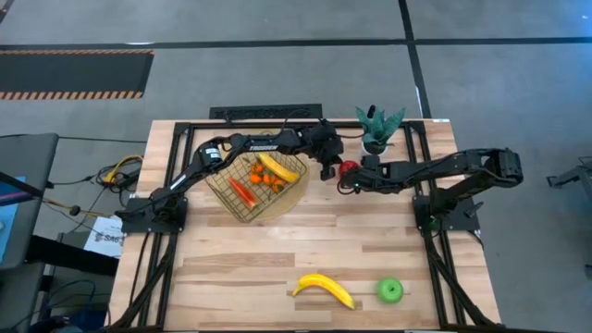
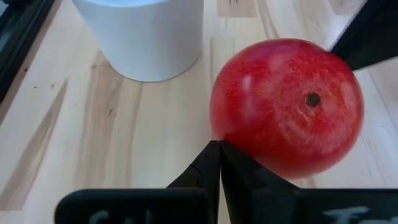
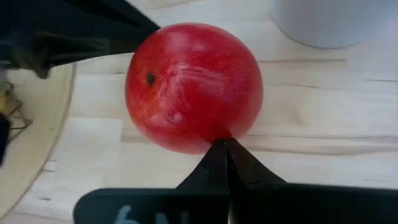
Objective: Build produce basket
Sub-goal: Put the red apple into the wire basket
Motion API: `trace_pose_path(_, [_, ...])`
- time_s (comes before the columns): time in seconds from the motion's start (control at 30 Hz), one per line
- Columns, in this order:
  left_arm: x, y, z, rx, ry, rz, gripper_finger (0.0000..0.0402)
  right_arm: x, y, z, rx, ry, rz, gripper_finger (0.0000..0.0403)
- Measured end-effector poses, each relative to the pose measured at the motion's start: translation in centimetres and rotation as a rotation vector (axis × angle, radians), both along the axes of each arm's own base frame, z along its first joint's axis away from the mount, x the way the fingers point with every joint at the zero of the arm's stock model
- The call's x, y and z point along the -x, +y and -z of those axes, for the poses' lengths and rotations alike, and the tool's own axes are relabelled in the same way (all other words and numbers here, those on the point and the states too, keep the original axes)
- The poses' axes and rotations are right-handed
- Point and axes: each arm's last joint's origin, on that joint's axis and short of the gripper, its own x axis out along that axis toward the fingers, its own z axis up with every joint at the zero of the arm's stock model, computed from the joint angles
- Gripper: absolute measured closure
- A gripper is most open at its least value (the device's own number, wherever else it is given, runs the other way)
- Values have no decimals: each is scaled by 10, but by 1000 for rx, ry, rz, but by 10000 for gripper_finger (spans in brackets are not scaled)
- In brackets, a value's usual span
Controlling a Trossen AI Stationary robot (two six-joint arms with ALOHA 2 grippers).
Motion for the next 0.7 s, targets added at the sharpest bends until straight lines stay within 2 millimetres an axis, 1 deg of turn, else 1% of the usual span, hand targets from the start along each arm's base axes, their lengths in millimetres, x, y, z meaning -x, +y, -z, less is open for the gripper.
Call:
trace_pose_path(0.13, [0,-1,0,12,9,6,401,-2,0,-1,9,-13,-22,403])
trace_pose_path(0.27, [-1,-3,-12,-15,53,46,401,-4,1,-4,16,-14,-40,403])
trace_pose_path(0.43, [-2,-2,-33,-83,75,91,401,-11,0,-16,37,-22,-80,403])
trace_pose_path(0.7, [5,-4,-46,-70,189,110,401,-19,-2,-37,101,-5,-120,403])
